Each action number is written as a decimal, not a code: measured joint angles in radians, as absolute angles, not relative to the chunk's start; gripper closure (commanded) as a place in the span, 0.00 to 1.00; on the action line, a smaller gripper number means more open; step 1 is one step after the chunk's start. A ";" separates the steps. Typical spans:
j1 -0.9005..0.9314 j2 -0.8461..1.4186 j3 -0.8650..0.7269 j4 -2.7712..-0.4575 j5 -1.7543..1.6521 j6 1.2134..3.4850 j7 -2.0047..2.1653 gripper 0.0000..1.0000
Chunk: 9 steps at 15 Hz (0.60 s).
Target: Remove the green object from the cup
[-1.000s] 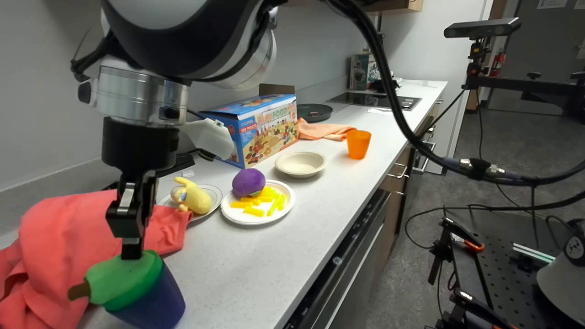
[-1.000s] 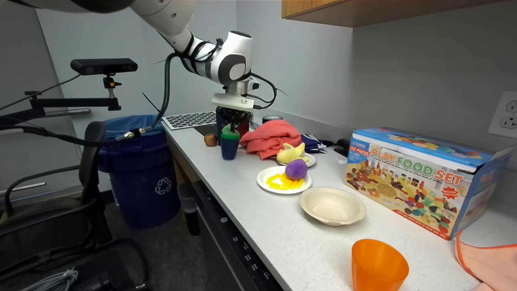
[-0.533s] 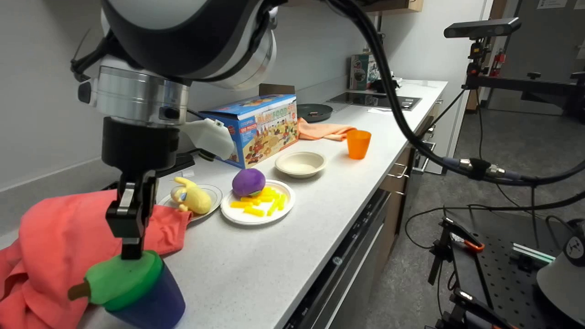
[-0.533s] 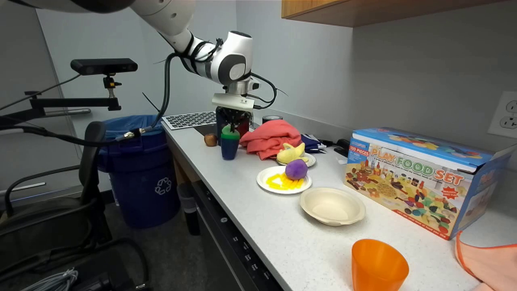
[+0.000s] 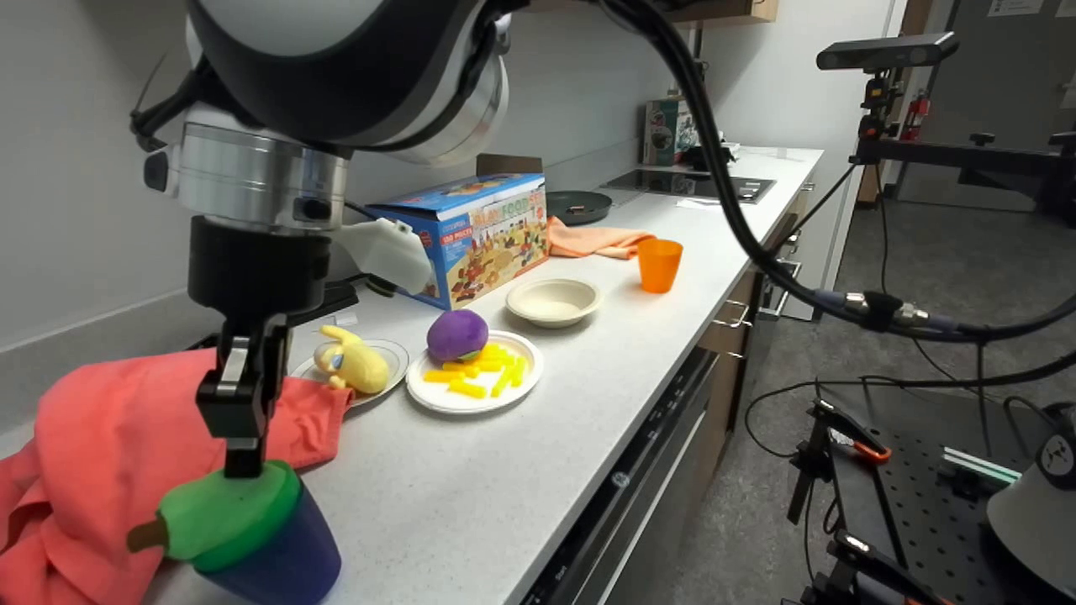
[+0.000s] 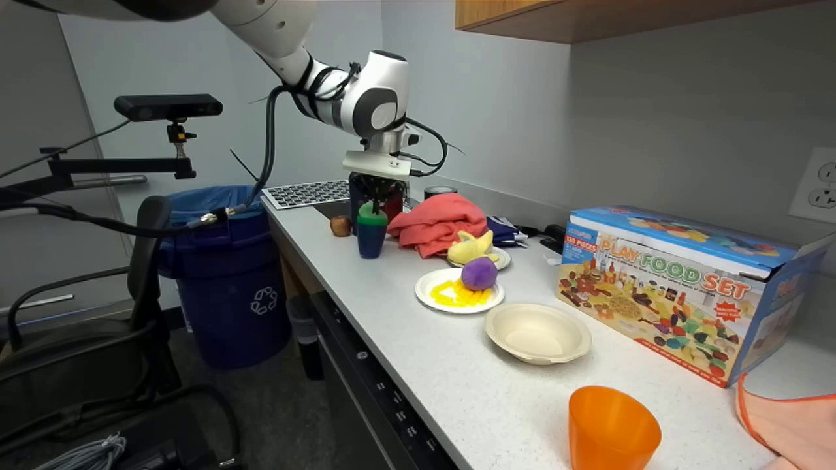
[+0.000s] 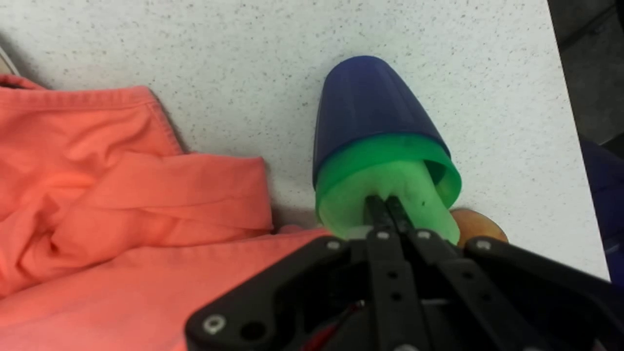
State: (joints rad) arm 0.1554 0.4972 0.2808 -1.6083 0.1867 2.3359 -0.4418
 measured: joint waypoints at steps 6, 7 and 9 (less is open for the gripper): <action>0.155 0.497 0.281 -1.609 0.184 2.316 -0.474 1.00; 0.155 0.497 0.281 -1.609 0.184 2.316 -0.485 1.00; 0.155 0.498 0.281 -1.609 0.184 2.316 -0.509 1.00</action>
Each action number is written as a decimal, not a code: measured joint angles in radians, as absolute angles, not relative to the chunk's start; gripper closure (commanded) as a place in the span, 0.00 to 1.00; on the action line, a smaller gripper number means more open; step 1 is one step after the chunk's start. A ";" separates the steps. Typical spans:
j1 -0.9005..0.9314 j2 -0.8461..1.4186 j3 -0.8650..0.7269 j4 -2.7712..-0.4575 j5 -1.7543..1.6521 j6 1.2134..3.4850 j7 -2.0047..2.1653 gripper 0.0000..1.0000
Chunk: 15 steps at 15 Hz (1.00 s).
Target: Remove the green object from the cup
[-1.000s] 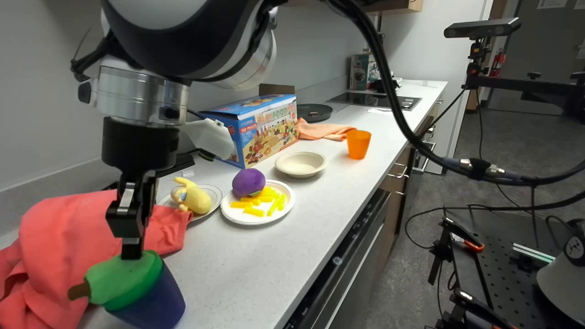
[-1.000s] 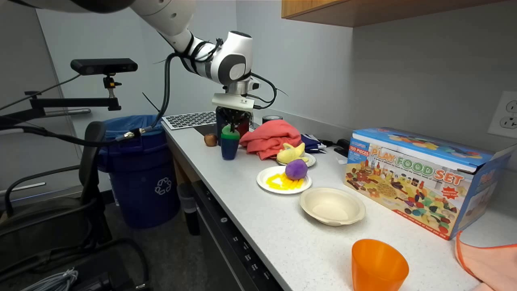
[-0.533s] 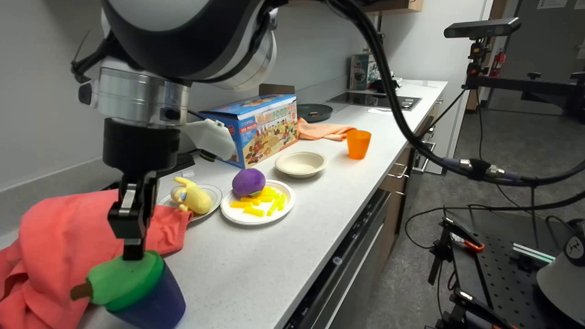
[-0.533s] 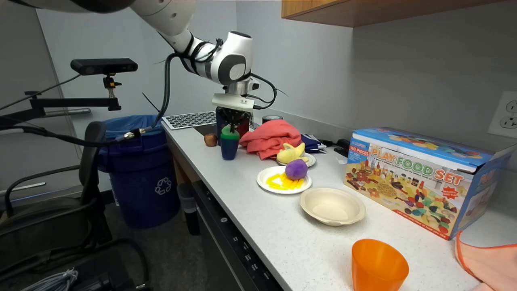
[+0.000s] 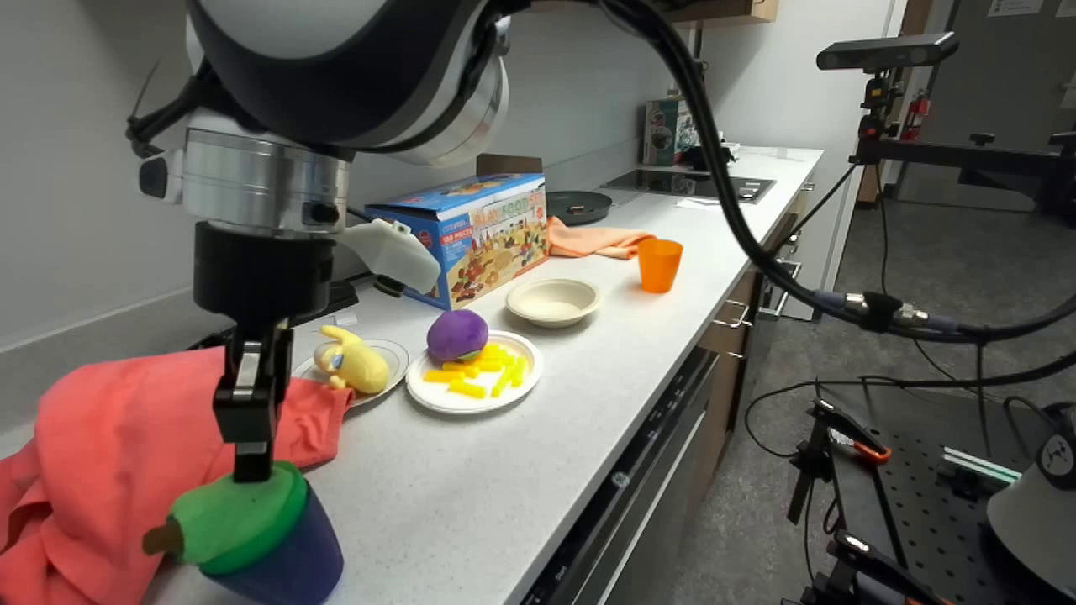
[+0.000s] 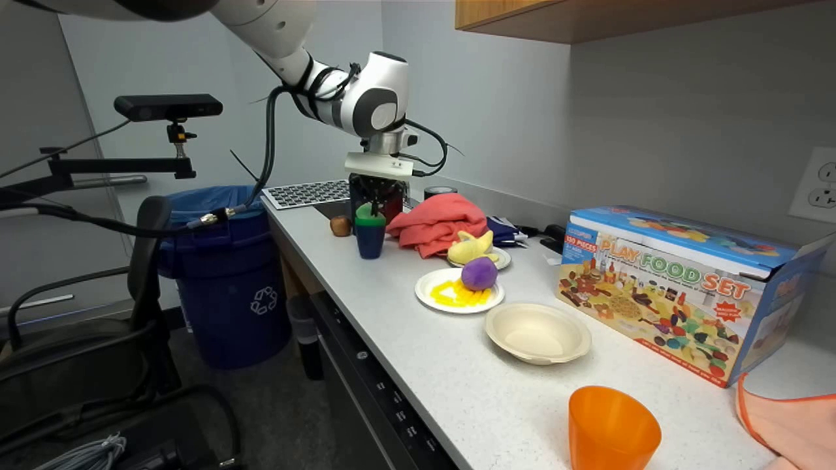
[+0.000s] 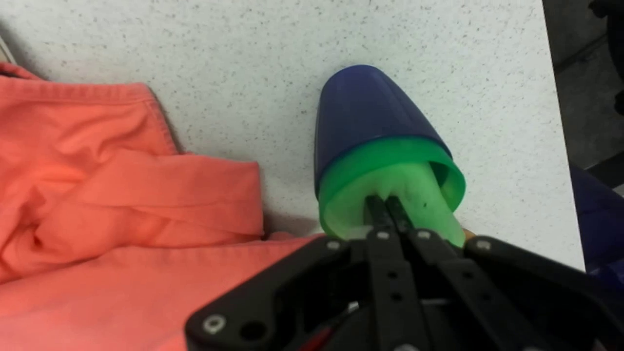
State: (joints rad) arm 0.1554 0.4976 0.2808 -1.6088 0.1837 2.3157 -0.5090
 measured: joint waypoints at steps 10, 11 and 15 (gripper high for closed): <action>0.155 0.498 0.281 -1.609 0.178 2.322 -0.574 0.98; 0.155 0.498 0.281 -1.609 0.178 2.322 -0.573 0.98; 0.155 0.498 0.281 -1.609 0.178 2.322 -0.573 0.98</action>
